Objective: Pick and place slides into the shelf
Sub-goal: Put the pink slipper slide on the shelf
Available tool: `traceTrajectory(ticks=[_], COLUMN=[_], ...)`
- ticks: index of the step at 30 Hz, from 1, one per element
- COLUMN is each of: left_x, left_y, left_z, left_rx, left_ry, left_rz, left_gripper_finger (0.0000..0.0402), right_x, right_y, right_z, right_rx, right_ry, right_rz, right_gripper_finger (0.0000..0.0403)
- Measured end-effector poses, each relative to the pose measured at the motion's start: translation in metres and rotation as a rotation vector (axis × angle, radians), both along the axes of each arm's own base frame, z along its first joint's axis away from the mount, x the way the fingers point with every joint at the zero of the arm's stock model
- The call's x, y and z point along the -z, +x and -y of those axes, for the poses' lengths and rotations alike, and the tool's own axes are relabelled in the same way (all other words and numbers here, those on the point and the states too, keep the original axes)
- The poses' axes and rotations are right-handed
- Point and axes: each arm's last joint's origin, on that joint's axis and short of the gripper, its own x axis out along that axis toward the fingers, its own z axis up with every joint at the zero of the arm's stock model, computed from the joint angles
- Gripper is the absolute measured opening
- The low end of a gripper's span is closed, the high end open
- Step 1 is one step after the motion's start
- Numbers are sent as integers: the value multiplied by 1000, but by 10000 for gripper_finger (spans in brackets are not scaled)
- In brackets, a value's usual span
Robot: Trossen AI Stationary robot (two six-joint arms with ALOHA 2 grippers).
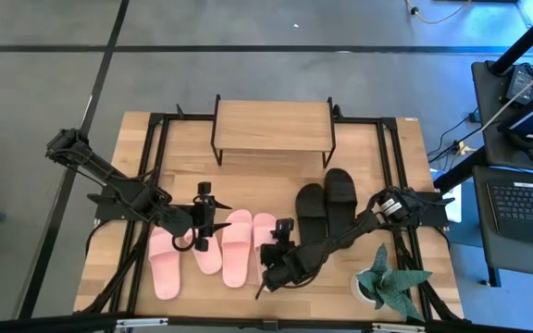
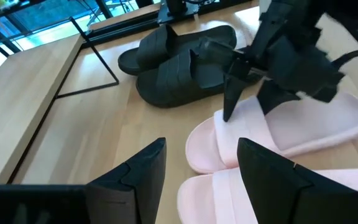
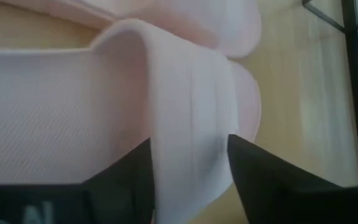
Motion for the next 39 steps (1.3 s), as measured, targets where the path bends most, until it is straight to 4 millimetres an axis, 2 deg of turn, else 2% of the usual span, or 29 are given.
traceTrajectory(ticks=[11, 16, 19, 23, 28, 34, 39], left_x=[2, 2, 2, 2, 2, 2, 2], left_y=[-1, -1, -1, -1, -1, -1, -1], left_z=[-1, -1, 0, 0, 0, 0, 0], left_rx=[0, 0, 6, 7, 6, 7, 9], left_ry=[10, 11, 8, 6, 6, 6, 11], left_rz=[-18, -19, -21, -21, -21, -21, -22], left_gripper_finger=[190, 190, 190, 190, 190, 190, 190], right_x=[0, -2, -12, -39, -90, -162, -209], right_y=[4, 4, 1, -4, -13, -31, -47], right_z=[10, 11, 15, 21, 44, 94, 147], right_rx=[-33, -54, -59, -67, -56, 50, 185], right_ry=[-36, -45, -32, -22, -51, -90, -197], right_rz=[-43, -59, -91, -72, -5, 156, 274], right_gripper_finger=[17, 18, 12, 11, 11, 11, 11])
